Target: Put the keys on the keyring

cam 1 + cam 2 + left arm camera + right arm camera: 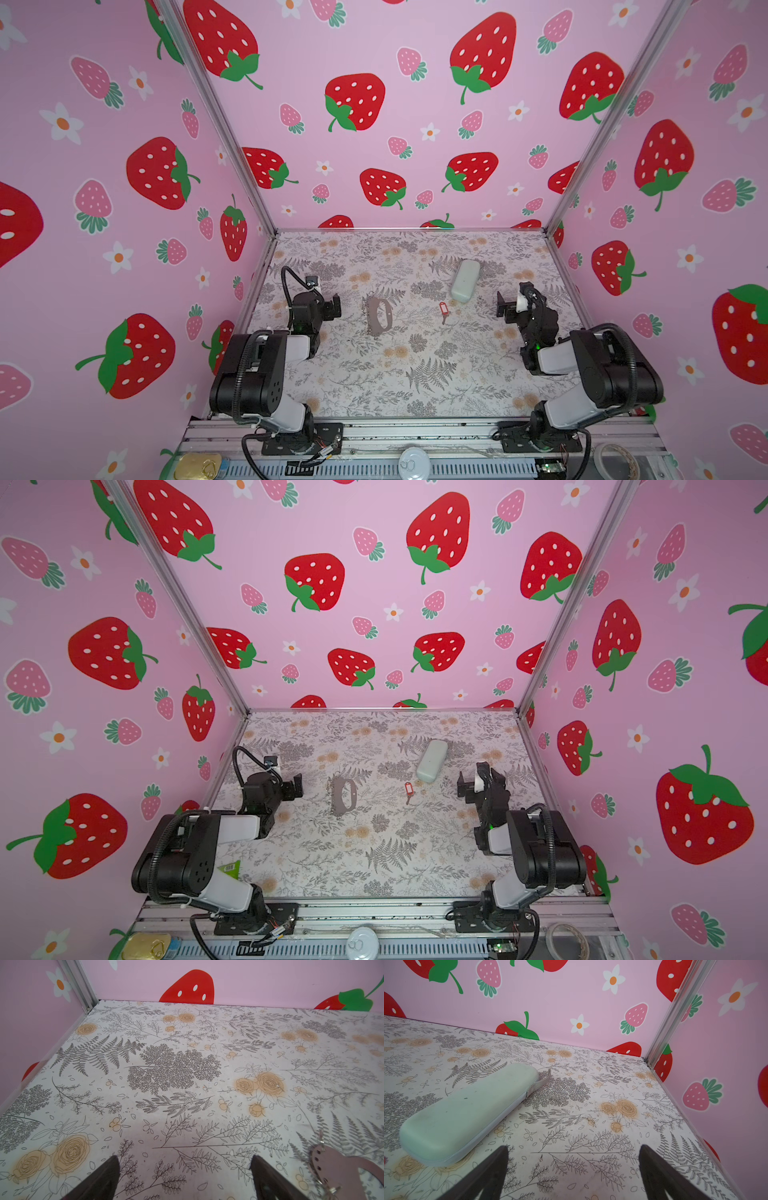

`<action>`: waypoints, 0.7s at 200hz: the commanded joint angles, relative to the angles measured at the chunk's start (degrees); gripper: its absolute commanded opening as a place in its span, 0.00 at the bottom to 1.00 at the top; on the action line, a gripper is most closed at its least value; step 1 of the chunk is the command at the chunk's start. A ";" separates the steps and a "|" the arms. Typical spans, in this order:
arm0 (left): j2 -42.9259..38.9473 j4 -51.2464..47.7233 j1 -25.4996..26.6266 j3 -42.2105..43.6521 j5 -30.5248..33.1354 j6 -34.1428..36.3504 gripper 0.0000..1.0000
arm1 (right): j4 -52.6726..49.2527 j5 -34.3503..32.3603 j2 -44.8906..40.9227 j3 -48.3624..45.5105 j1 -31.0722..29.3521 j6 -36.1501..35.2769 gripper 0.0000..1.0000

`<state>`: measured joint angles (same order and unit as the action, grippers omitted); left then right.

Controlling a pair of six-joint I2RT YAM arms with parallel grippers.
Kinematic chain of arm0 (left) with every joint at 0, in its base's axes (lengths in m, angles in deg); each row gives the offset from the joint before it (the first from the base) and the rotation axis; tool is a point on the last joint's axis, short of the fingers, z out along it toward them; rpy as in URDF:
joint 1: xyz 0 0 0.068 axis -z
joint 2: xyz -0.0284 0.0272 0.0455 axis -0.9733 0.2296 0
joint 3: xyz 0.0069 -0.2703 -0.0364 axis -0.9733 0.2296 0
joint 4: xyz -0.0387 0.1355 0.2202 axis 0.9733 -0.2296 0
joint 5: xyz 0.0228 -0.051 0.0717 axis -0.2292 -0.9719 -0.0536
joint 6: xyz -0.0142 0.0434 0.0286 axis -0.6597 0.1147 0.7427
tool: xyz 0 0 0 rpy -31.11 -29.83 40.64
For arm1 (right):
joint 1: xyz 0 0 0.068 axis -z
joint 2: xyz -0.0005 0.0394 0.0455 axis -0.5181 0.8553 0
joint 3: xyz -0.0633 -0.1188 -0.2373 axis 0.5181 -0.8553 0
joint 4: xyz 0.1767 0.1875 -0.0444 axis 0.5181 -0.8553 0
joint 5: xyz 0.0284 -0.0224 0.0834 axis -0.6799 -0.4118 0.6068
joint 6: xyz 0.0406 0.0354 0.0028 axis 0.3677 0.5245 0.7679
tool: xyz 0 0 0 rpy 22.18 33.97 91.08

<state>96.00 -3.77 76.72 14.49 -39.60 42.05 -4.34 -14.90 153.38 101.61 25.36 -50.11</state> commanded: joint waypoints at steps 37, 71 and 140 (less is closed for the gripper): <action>-17.35 -34.74 0.10 -14.51 -5.50 4.91 0.85 | -15.87 2.83 -18.38 2.89 0.14 1.69 0.96; -20.42 -49.56 3.04 -20.13 -14.51 5.86 0.83 | -23.80 11.91 -22.70 6.72 -2.08 2.97 0.92; -7.53 -53.78 13.41 -28.62 -12.77 -5.39 0.68 | -36.78 17.23 -16.07 17.47 -19.63 0.03 0.77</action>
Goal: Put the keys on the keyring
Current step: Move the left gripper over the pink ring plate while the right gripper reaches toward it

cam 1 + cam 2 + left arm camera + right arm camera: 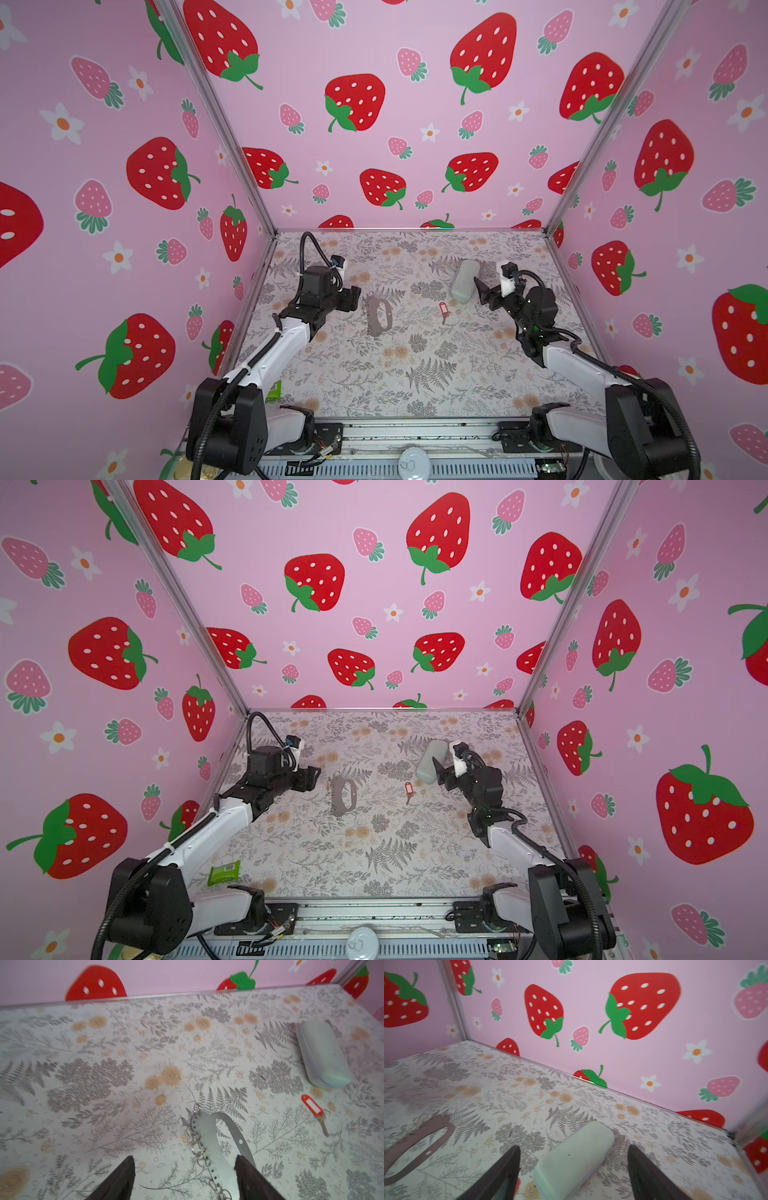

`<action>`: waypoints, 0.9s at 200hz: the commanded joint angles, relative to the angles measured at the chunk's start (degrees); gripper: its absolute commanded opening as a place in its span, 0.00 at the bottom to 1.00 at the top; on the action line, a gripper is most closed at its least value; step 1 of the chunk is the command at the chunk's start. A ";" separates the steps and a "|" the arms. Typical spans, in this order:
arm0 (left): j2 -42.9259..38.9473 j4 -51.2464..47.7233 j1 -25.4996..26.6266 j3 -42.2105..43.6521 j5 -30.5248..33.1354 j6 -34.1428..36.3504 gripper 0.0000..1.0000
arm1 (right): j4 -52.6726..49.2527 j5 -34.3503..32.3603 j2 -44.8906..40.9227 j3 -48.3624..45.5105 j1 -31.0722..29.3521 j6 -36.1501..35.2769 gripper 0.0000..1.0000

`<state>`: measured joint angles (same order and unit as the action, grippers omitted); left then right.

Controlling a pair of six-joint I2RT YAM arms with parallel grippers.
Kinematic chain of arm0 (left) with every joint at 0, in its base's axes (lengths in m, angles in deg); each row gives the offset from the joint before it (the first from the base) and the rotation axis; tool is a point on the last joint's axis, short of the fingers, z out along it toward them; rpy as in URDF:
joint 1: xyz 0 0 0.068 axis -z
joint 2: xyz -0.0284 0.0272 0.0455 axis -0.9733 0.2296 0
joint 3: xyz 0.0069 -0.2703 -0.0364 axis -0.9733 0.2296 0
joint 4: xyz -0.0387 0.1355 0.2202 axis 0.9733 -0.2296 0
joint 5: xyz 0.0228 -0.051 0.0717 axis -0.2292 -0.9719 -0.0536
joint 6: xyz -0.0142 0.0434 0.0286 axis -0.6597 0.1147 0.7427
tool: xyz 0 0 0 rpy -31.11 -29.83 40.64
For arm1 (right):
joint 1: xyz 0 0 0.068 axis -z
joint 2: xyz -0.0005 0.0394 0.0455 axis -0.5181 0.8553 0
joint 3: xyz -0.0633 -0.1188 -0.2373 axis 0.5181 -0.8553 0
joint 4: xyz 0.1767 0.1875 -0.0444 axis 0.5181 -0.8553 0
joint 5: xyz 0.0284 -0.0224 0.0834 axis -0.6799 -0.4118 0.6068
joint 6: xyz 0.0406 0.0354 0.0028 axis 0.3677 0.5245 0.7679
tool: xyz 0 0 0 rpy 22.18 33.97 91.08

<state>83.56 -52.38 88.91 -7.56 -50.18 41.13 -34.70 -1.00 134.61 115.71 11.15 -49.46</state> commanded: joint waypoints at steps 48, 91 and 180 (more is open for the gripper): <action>12.54 -14.49 1.57 -12.75 -1.91 -5.51 0.57 | -10.84 1.30 12.16 8.92 -16.92 -2.56 0.73; 12.45 -16.06 2.45 -10.54 -0.68 -11.82 0.54 | -12.65 1.59 16.67 12.08 -20.27 -4.59 0.71; 6.89 -21.46 20.02 -6.75 16.86 2.38 0.52 | -15.84 -0.19 18.36 14.27 -22.04 -8.19 0.64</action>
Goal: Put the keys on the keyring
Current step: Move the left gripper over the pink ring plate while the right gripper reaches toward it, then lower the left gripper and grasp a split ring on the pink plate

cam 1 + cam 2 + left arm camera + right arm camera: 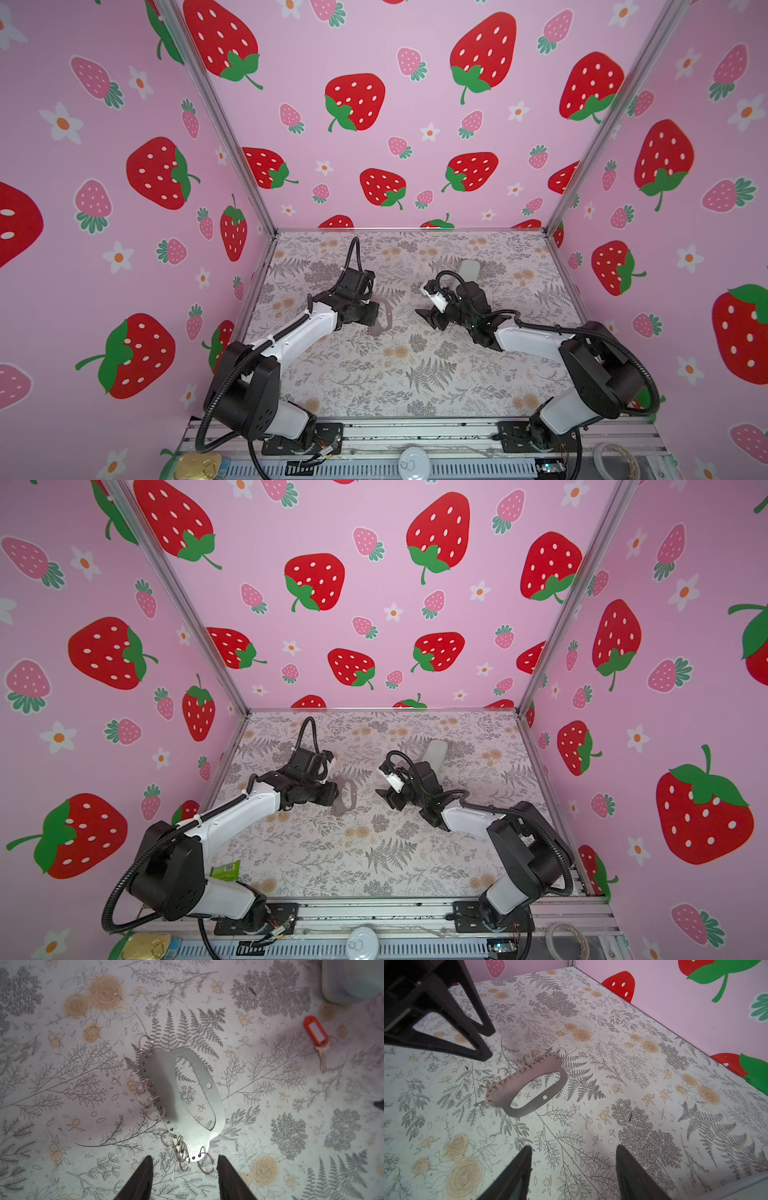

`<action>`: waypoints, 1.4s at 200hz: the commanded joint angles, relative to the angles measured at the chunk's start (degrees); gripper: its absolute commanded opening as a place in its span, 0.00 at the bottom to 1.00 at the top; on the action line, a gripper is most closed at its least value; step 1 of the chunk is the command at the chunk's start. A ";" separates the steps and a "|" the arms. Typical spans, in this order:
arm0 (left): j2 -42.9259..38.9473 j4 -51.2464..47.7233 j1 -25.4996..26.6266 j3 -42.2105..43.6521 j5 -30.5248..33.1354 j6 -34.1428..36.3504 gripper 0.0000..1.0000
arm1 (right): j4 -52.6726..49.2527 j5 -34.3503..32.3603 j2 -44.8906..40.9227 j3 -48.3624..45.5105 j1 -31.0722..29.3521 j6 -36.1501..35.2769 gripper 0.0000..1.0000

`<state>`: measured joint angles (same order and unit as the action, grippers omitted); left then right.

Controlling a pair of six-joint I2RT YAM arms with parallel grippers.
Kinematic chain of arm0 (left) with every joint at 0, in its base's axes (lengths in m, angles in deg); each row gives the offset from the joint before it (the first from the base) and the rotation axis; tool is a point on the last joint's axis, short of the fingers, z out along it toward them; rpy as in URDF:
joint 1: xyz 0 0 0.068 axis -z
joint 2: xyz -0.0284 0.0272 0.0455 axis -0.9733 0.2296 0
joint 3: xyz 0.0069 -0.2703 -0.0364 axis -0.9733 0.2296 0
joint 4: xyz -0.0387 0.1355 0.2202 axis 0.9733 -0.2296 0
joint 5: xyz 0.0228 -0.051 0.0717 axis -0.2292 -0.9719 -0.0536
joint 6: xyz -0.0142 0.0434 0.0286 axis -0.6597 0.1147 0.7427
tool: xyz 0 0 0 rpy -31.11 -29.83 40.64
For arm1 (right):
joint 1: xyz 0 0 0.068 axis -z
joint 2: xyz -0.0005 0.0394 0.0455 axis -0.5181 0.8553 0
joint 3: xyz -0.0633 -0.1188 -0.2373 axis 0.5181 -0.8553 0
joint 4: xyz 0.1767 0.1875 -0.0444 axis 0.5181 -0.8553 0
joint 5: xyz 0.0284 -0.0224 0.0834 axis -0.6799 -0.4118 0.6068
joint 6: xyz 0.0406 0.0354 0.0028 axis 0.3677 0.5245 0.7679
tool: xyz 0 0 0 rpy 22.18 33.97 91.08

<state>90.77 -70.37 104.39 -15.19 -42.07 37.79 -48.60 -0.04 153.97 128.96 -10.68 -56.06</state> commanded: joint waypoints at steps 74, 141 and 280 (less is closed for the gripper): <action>3.05 -2.27 12.92 2.02 17.08 3.67 0.40 | -1.02 -4.32 -6.17 -4.08 -0.21 -0.60 0.61; 7.51 -2.68 14.62 0.94 17.89 1.88 0.38 | -1.21 -5.24 -9.19 -6.81 -0.21 -0.24 0.60; 5.89 -4.58 12.21 -0.10 16.30 2.61 0.36 | -0.73 -6.05 -10.73 -8.25 -0.17 -0.14 0.58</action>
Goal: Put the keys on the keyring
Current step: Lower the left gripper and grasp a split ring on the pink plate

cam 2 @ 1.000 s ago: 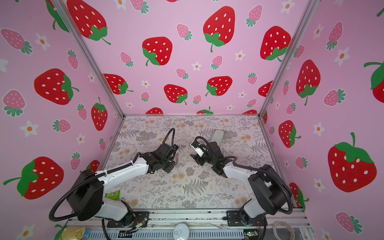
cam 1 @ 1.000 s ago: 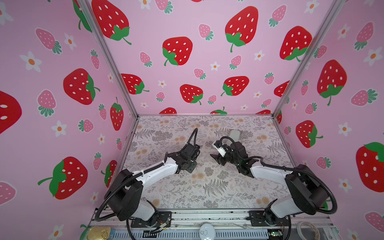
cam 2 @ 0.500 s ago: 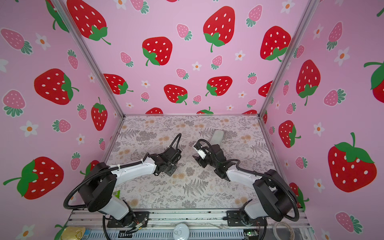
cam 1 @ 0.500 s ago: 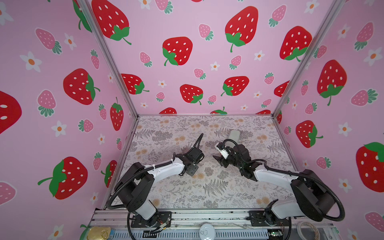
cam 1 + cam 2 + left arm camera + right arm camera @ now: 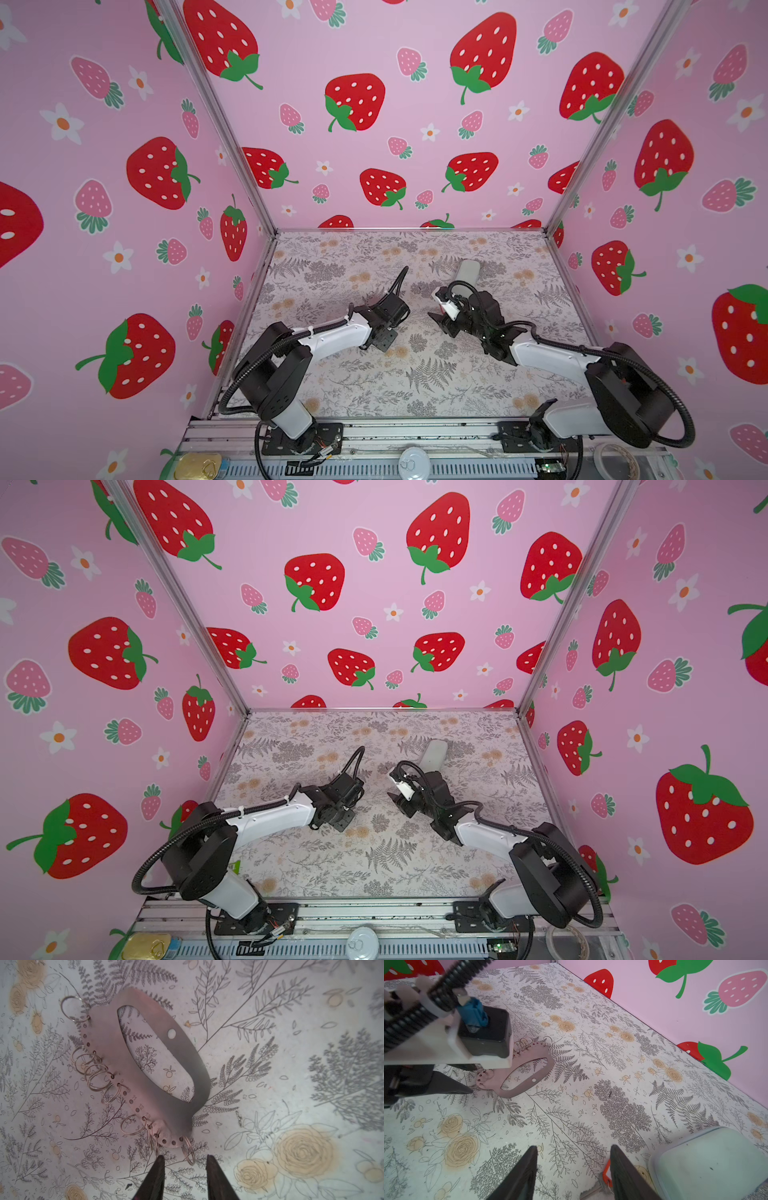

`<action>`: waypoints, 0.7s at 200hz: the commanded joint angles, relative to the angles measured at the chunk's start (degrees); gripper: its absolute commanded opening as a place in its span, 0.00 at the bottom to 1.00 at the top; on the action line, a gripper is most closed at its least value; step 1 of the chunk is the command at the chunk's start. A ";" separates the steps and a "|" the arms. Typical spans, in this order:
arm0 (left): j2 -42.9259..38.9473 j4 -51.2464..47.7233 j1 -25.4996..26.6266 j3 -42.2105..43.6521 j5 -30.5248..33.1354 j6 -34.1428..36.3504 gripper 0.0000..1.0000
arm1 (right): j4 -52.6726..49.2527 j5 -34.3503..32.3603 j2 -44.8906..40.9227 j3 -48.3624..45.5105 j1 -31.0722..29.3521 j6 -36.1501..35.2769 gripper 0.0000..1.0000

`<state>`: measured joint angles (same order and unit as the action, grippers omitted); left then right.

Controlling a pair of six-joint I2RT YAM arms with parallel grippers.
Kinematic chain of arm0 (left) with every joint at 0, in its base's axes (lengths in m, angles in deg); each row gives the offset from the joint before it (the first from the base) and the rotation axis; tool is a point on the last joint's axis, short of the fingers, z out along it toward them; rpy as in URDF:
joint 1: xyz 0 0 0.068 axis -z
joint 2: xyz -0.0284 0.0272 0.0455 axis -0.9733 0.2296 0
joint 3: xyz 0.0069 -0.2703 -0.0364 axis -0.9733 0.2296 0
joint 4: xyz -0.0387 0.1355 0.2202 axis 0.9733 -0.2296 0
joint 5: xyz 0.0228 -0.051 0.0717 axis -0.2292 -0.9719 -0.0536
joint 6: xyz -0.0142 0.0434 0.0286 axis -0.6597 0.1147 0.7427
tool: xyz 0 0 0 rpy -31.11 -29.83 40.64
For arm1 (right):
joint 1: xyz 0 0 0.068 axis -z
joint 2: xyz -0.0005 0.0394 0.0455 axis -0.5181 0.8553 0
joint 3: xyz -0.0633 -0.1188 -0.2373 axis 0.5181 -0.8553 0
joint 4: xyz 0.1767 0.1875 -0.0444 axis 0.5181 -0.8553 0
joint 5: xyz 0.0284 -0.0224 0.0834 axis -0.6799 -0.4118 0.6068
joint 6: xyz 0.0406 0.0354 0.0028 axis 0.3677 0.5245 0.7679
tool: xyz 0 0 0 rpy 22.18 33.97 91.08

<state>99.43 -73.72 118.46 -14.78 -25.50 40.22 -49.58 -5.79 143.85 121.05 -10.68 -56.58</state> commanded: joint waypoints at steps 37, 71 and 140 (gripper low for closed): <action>-2.85 -1.03 -3.67 0.32 -2.16 0.71 0.34 | 0.30 -0.03 0.10 0.15 -0.21 0.33 0.58; -1.57 -0.64 -3.19 -0.10 -5.21 1.56 0.30 | 0.29 -0.17 0.12 0.11 -0.21 0.29 0.57; 1.67 -0.35 -1.11 -0.55 -3.95 1.57 0.30 | 0.23 -0.28 0.35 0.16 -0.17 0.12 0.57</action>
<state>98.44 -72.78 117.09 -13.90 -31.09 41.94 -49.61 -5.94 143.87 121.05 -10.68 -56.61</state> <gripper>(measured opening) 0.303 0.570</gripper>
